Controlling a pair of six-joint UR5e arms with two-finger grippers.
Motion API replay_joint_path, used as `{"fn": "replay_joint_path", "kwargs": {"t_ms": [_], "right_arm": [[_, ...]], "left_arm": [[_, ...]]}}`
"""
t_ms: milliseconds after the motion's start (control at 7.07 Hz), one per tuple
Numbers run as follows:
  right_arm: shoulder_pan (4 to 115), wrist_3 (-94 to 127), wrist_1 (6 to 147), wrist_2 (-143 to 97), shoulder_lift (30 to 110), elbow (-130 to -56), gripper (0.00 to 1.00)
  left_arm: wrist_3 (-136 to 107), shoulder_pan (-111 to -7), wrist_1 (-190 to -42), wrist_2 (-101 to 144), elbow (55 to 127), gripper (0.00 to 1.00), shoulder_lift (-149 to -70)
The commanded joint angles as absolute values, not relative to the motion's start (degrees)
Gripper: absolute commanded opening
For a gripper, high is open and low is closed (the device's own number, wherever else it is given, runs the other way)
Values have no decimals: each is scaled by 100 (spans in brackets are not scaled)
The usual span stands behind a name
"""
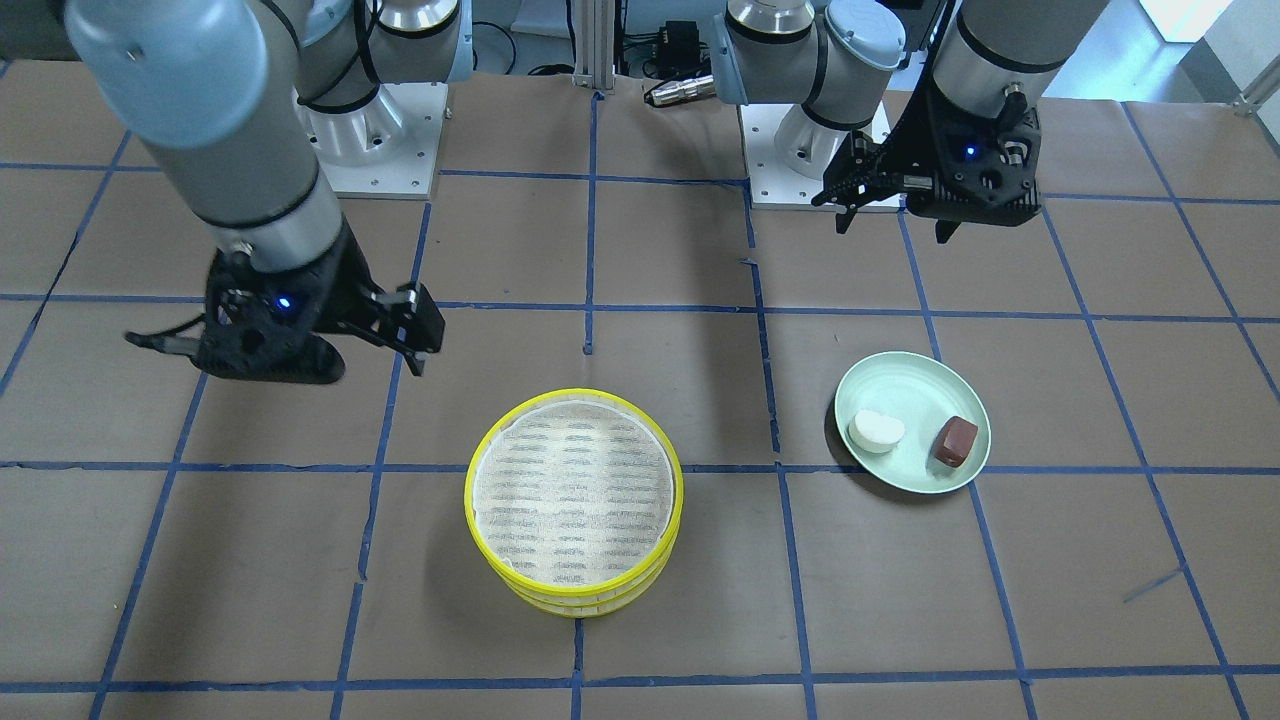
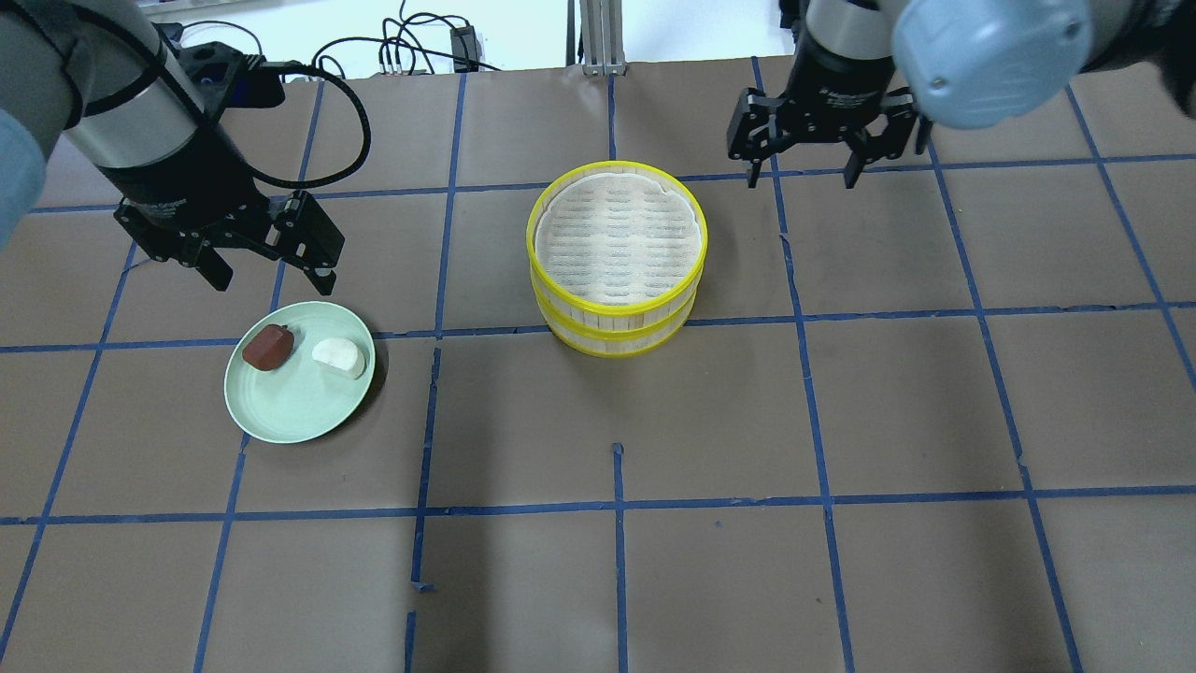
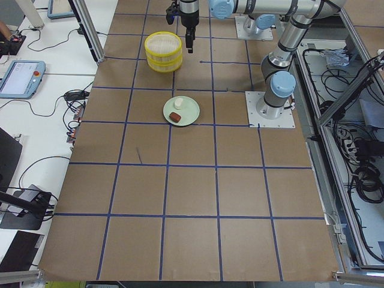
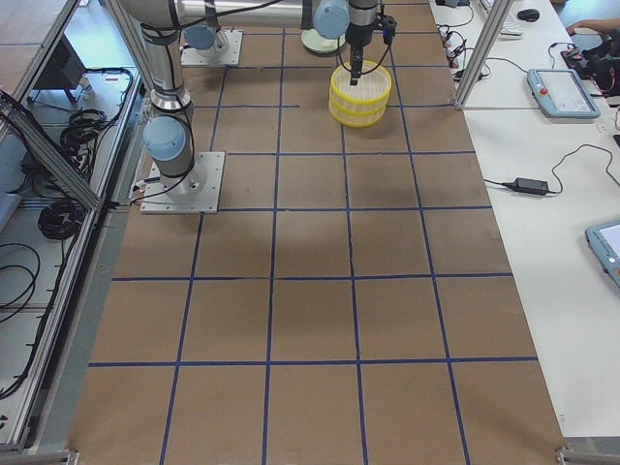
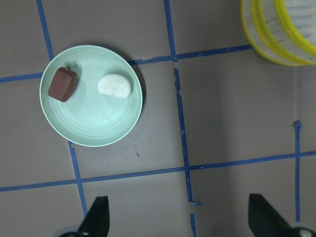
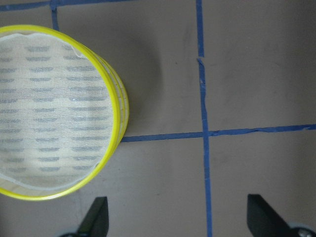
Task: Place buns in different layers of steamer
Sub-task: 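Move the right gripper to the steamer rim while the left approaches the plate, then grasp the top tier rim with right gripper while left grasps white bun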
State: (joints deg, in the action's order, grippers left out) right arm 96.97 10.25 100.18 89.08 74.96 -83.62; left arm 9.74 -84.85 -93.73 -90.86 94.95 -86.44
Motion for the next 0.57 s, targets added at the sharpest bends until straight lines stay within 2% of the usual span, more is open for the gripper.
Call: {"fn": "replay_joint_path", "kwargs": {"t_ms": [0,283,424], "right_arm": [[9993,1292,11098,8868,6473,-8393,100],[9993,1240,11598,8886,6276,-8647,98],[9993,1274,11741,8886,6206,-8770,93]], "left_arm": [[1621,-8009,-8774,-9079,9974,100,-8779],[1705,-7919,-7295,-9097,10282,100,-9741],[1705,-7919,-6842,-9131,10327,100,-10139]]}}
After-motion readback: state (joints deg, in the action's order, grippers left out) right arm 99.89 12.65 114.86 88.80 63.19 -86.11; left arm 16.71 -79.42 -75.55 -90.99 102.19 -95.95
